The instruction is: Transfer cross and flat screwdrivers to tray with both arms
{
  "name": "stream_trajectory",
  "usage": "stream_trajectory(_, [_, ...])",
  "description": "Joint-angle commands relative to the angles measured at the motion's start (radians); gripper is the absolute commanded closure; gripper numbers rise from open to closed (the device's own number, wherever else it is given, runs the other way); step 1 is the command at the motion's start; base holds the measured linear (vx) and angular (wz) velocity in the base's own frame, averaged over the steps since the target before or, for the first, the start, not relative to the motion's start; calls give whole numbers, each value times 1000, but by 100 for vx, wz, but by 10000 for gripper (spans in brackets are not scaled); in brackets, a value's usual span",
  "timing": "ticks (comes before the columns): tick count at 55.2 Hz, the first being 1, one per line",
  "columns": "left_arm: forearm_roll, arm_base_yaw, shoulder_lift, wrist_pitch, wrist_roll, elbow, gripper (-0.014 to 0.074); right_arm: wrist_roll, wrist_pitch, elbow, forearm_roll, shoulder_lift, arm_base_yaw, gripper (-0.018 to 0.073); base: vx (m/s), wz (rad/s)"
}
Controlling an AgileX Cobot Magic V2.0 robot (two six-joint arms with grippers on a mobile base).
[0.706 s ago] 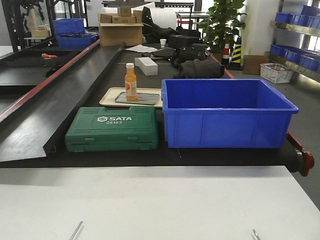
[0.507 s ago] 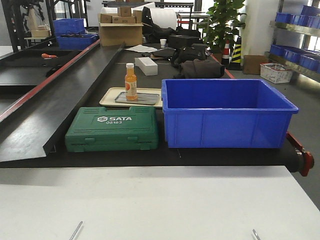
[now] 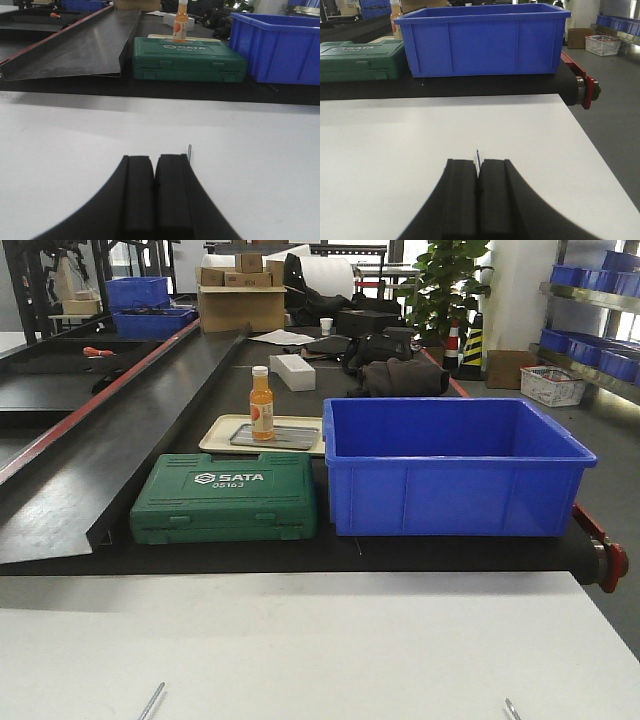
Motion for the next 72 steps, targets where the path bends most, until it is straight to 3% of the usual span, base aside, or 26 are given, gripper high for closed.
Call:
stream_trajectory(1, [-2,-4,-4,-104,-7,-28,602,-3,-83,8,-10,-5,-7,567,0,0])
stream_trajectory(15, [-2,-4,-4,-271,-16,-30,602,-3,-149,8,-9,-5,-7,567,0,0])
stream_trajectory(27, [-2,-4,-4,-479,-93,-61,598,-3,-417,-19,-10,-5,-7,566,0,0])
stream_trajectory(32, [-2,-4,10,-401,-91,-146,584,2,-358,-109,-9,8,-7,564,0,0])
stream_trajectory(42, [-1,-4,144,-204,-68,-363,514,7,-52,-339,-19,129,-7,558,0,0])
stream_trajectory(52, [-1,-4,347,-107,44,-445,369,-3,103,-411,-40,304,-7,515,0,0])
stream_trajectory(58, [-1,-4,440,-91,100,-445,271,-3,112,-411,-40,400,-7,433,0,0])
stream_trajectory(63, [-2,-4,512,-88,102,-445,210,-3,106,-411,-40,470,-7,335,0,0])
stream_trajectory(72, [-3,-4,622,-69,92,-445,176,4,103,-411,-28,584,-7,147,0,0])
